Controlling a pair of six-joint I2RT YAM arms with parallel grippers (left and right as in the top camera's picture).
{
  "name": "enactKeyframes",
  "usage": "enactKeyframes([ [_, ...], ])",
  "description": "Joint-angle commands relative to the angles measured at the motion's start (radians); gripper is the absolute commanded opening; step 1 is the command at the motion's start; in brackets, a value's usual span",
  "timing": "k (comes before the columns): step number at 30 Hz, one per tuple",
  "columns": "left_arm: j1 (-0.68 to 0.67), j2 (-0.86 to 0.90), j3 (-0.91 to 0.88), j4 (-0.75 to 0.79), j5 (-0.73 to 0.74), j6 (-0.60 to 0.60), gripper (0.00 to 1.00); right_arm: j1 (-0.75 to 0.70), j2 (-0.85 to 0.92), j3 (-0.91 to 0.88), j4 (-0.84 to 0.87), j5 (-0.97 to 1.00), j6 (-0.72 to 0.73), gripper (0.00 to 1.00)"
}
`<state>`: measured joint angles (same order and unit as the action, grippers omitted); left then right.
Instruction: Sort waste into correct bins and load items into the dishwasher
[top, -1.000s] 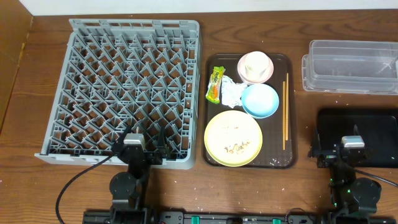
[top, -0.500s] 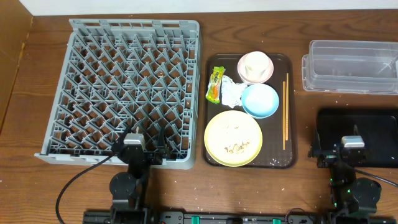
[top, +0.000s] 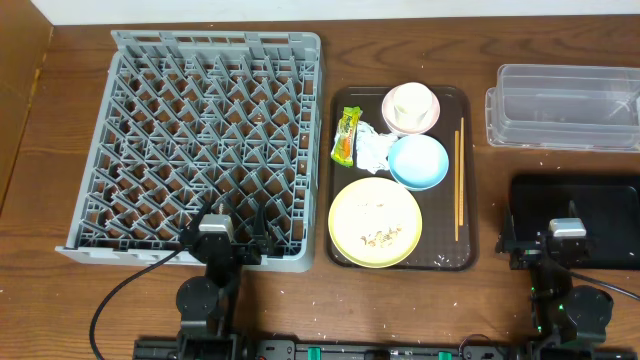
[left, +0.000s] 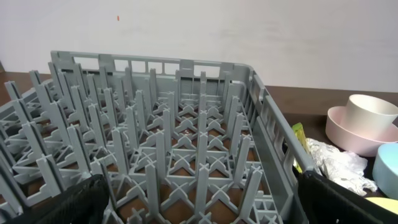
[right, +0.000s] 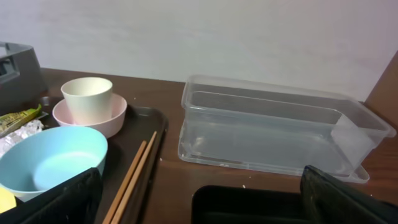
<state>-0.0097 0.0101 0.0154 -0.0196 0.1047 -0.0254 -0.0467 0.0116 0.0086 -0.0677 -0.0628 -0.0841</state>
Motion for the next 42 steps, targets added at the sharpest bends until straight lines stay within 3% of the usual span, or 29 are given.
enactKeyframes([
  [1, -0.004, -0.005, -0.011, -0.043, 0.014, 0.006, 0.98, -0.005, -0.006, -0.003, -0.003, 0.003, 0.001, 0.99],
  [42, -0.004, -0.005, -0.011, -0.021, 0.058, -0.026, 0.98, -0.005, -0.006, -0.003, -0.003, 0.003, 0.001, 0.99],
])
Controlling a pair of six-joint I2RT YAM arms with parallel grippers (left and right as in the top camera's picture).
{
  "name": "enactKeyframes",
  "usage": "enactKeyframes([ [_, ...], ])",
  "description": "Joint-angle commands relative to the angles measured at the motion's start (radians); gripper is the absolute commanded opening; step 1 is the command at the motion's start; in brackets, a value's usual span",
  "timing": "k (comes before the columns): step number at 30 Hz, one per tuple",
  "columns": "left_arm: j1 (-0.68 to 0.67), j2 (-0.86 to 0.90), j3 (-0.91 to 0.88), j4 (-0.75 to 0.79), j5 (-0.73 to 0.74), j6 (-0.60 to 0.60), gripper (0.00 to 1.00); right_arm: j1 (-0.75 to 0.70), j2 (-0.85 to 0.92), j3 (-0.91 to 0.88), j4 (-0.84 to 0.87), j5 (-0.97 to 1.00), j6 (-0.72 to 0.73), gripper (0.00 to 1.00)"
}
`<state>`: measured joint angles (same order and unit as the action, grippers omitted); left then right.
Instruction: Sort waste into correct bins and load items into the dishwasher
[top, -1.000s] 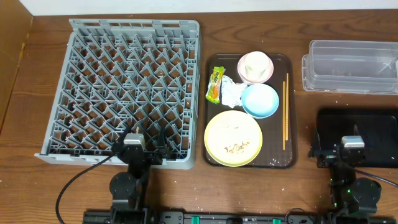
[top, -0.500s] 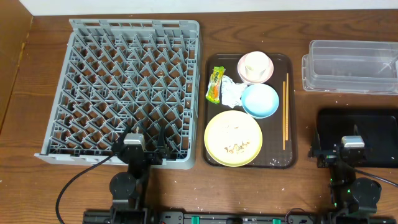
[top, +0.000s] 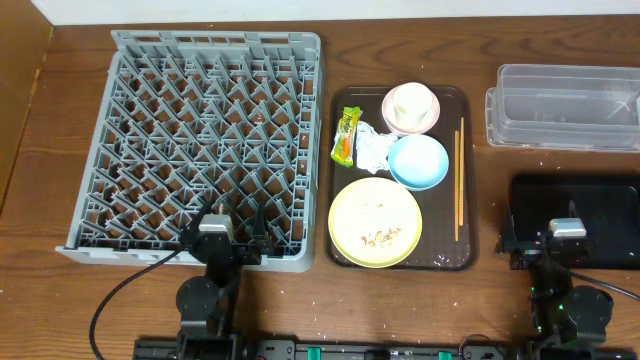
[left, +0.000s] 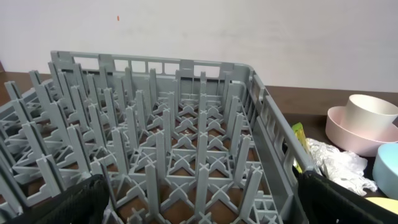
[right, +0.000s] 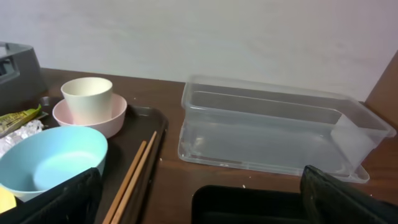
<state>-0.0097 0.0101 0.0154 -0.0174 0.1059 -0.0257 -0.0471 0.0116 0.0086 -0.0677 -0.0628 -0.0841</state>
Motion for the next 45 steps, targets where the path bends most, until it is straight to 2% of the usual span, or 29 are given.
enactKeyframes([
  [1, -0.004, -0.005, -0.011, -0.010, 0.124, -0.086, 0.98, -0.004, -0.006, -0.003, -0.003, 0.003, 0.001, 0.99],
  [5, -0.004, -0.005, -0.011, 0.008, 0.551, -0.396, 0.98, -0.004, -0.006, -0.003, -0.003, 0.003, 0.001, 0.99],
  [7, -0.004, -0.005, -0.011, 0.052, 0.670, -0.516, 0.98, -0.004, -0.006, -0.003, -0.003, 0.003, 0.001, 0.99],
  [11, -0.004, -0.005, -0.011, 0.144, 0.699, -0.694, 0.98, -0.004, -0.006, -0.003, -0.003, 0.003, 0.001, 0.99],
  [13, -0.004, -0.005, -0.010, 0.282, 0.734, -0.748, 0.98, -0.004, -0.006, -0.003, -0.003, 0.003, 0.001, 0.99],
  [15, -0.004, -0.005, -0.002, 0.411, 0.765, -0.748, 0.98, -0.004, -0.006, -0.003, -0.003, 0.003, 0.001, 0.99],
  [17, -0.004, -0.005, 0.029, 0.425, 0.765, -0.747, 0.98, -0.004, -0.006, -0.003, -0.003, 0.003, 0.001, 0.99],
  [20, -0.004, 0.010, 0.077, 0.350, 0.766, -0.734, 0.98, -0.004, -0.006, -0.003, -0.003, 0.003, 0.001, 0.99],
  [26, 0.000, 0.120, 0.235, 0.113, 0.703, -0.503, 0.98, -0.004, -0.006, -0.003, -0.003, 0.003, 0.000, 0.99],
  [28, 0.000, 0.190, 0.330, -0.023, 0.625, -0.402, 0.98, -0.004, -0.006, -0.003, -0.003, 0.003, 0.001, 0.99],
  [33, 0.000, 0.467, 0.680, -0.483, 0.384, -0.139, 0.98, -0.004, -0.006, -0.003, -0.003, 0.003, 0.001, 0.99],
  [37, 0.000, 0.801, 1.037, -0.941, 0.232, -0.077, 0.98, -0.004, -0.006, -0.003, -0.003, 0.003, 0.001, 0.99],
  [41, 0.000, 1.138, 1.339, -1.305, 0.220, -0.076, 0.98, -0.004, -0.006, -0.003, -0.003, 0.003, 0.001, 0.99],
  [44, 0.000, 1.268, 1.410, -1.374, 0.315, -0.105, 0.98, -0.004, -0.006, -0.003, -0.003, 0.003, 0.001, 0.99],
  [45, -0.004, 1.296, 1.411, -1.372, 0.381, -0.078, 0.98, -0.004, -0.006, -0.003, -0.003, 0.003, 0.001, 0.99],
])
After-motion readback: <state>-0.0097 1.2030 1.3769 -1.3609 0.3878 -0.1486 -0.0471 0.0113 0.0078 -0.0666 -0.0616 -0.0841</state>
